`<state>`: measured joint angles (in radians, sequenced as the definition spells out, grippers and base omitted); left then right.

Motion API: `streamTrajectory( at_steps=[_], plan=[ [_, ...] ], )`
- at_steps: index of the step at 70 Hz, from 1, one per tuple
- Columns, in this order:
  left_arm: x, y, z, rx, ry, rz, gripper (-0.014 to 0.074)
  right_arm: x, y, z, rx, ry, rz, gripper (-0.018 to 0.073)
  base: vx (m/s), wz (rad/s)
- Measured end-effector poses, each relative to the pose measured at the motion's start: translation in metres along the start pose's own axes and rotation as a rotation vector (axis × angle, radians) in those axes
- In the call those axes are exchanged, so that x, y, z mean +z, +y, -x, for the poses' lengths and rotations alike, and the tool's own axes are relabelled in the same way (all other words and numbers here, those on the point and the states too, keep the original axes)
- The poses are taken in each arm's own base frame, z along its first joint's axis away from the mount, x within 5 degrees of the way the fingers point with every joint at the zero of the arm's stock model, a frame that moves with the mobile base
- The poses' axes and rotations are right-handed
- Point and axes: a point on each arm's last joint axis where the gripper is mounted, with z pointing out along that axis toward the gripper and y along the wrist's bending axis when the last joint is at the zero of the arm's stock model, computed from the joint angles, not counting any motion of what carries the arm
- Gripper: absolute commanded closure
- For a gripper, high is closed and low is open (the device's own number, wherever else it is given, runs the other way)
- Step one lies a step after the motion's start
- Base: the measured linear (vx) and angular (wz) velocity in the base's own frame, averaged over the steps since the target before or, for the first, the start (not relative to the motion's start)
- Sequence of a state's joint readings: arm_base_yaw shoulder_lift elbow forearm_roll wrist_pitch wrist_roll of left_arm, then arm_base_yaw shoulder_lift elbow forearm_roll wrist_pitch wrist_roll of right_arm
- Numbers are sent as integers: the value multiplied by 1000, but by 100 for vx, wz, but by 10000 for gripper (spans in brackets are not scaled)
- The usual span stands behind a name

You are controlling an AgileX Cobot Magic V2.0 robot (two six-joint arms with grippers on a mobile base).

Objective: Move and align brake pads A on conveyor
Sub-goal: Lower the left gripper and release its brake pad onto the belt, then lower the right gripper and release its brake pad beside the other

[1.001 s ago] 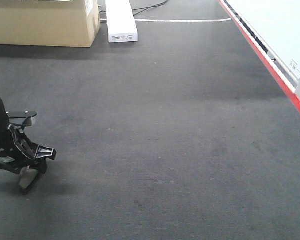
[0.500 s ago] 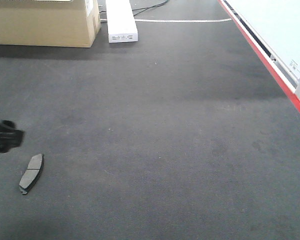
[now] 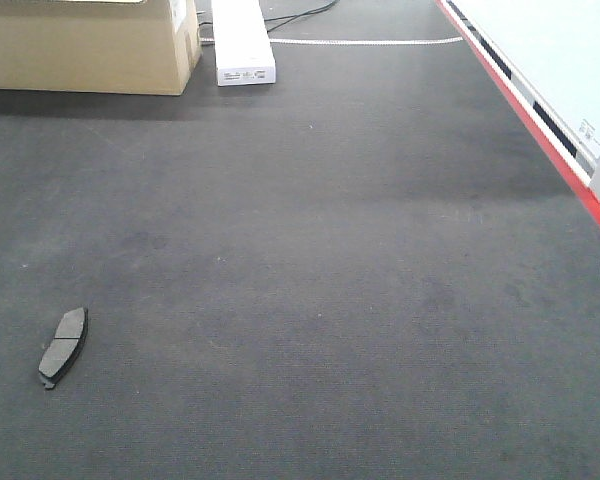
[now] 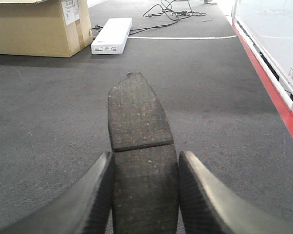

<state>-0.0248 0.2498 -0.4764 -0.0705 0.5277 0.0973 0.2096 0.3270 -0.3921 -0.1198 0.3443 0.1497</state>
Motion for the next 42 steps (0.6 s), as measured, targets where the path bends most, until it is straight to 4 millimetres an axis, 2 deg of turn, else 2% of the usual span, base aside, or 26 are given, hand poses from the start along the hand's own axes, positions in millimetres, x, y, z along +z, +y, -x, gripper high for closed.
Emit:
streamTrajectory(
  at_steps=[10,15,42],
  plan=[
    [-7,-2,-32,1,-4,-1,74,0,0,0,0,0,0,563,0,0],
    [-6,-2,-38,1,7,-1,74,0,0,0,0,0,0,563,0,0],
    [-4,-1,-35,1,-52,5,74,0,0,0,0,0,0,563,0,0]
  ],
)
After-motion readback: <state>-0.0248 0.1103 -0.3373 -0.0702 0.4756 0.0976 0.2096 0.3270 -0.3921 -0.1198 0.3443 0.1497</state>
